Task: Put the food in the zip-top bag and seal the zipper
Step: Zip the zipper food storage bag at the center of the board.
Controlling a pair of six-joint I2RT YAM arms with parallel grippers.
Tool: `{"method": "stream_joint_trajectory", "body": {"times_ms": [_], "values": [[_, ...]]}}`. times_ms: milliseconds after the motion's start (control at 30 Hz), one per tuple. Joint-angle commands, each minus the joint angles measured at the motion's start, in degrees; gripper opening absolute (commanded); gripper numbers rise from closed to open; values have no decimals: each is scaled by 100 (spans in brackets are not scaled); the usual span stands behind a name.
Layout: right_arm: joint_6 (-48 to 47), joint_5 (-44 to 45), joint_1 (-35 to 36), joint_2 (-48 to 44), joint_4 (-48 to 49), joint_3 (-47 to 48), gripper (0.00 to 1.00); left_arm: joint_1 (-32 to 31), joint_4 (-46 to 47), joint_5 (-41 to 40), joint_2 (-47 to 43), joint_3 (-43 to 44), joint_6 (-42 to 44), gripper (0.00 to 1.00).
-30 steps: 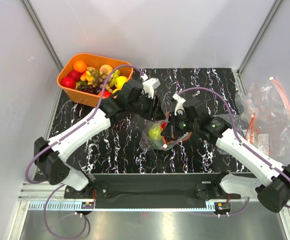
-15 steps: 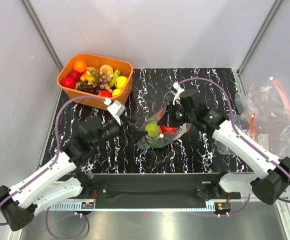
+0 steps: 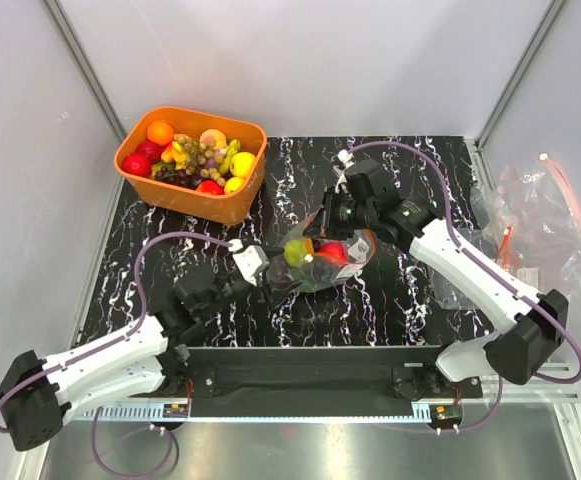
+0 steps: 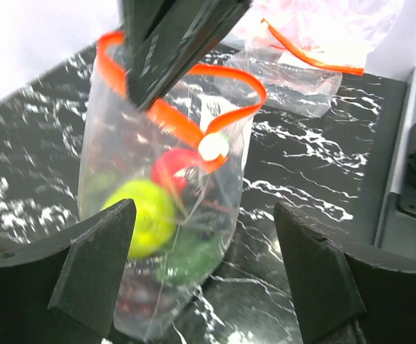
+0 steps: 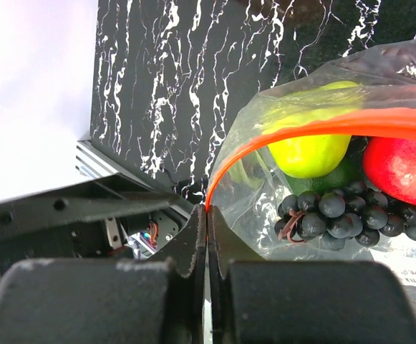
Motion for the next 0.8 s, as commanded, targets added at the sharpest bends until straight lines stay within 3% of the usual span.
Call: {"method": "stream_joint_trajectory", "body": {"times_ms": [0, 167, 600, 700, 767], "values": [[118, 104, 41, 65, 134, 420, 0, -198, 1207, -269, 329, -57, 811, 82], [74, 60, 33, 153, 82, 561, 0, -260, 1305, -699, 761, 101, 1269, 71], [13, 16, 33, 267, 11, 824, 0, -374, 1876, -999, 1314, 110, 1726, 66], [21, -19, 41, 303, 2, 868, 0, -392, 1876, -1025, 1578, 207, 1744, 58], [22, -37, 41, 329, 2, 877, 0, -409, 1876, -1104, 1719, 321, 1744, 46]]}}
